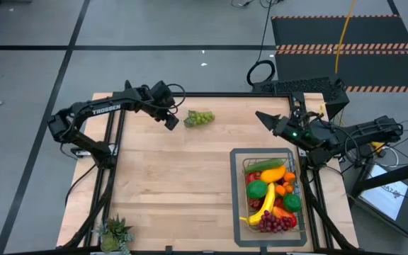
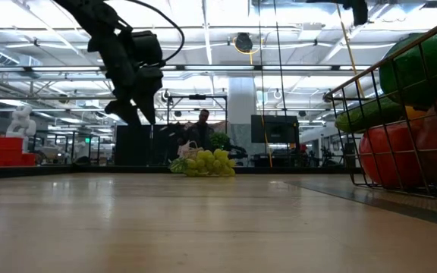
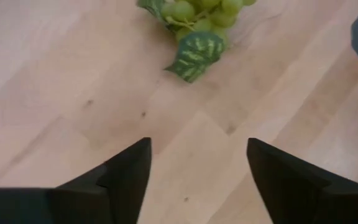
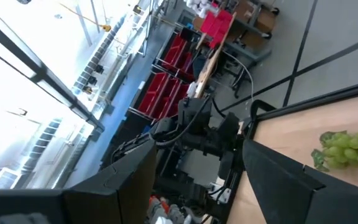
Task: Build produce basket
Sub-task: Put the green grapes into the wire basket
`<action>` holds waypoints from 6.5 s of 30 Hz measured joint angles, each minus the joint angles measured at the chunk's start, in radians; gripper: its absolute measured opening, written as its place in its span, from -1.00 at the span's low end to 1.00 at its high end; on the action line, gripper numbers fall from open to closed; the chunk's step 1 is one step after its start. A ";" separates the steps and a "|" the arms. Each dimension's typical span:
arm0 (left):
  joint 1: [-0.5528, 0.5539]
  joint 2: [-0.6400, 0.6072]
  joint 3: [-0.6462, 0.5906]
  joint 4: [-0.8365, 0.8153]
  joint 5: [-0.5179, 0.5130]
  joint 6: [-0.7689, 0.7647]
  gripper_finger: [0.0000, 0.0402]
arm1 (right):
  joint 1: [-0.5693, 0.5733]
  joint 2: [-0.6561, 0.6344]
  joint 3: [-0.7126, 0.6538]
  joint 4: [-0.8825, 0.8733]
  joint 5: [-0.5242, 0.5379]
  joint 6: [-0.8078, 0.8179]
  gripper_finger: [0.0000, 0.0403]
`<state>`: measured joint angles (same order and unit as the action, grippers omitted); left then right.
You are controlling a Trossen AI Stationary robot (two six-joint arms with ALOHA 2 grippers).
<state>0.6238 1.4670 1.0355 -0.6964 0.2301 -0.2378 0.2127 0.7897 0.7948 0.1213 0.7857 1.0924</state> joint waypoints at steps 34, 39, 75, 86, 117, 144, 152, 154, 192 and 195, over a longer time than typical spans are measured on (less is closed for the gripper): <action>-0.118 0.293 0.000 0.521 0.270 0.257 -0.05 | -0.034 0.010 0.000 0.010 -0.058 0.050 0.17; -0.123 0.205 0.002 0.490 0.135 0.270 -0.20 | -0.034 0.010 0.000 0.010 -0.064 0.051 0.17; 0.086 0.337 0.001 0.421 0.166 -0.138 0.09 | -0.034 0.010 0.000 -0.063 -0.084 0.074 0.17; 0.085 0.338 0.001 0.495 0.176 -0.328 0.03 | -0.034 0.010 0.000 -0.087 -0.084 0.072 0.17; 0.052 0.378 0.001 0.595 0.157 -0.321 -0.96 | -0.034 0.010 0.000 -0.096 -0.111 0.072 0.17; -0.035 0.001 0.002 1.048 0.230 -0.598 -0.99 | -0.037 0.010 0.000 -0.176 -0.107 -0.034 0.17; -0.124 -0.010 0.003 1.294 0.078 -0.646 -0.99 | -0.037 0.010 0.000 -0.176 -0.107 -0.138 0.17; -0.153 -0.011 0.024 1.279 0.039 -0.645 -0.99 | -0.037 0.010 0.000 -0.172 -0.107 -0.163 0.17; -0.411 0.001 0.360 0.985 -0.467 -0.748 -0.99 | -0.082 0.288 0.022 0.701 -0.184 -0.712 0.17; -0.410 0.004 0.360 0.979 -0.459 -0.769 -0.99 | -0.082 0.289 0.097 0.619 -0.180 -0.860 0.17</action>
<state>0.2134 1.4709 1.3956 0.2822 -0.2287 -1.0071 0.1307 1.0782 0.8915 0.7399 0.6061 0.2323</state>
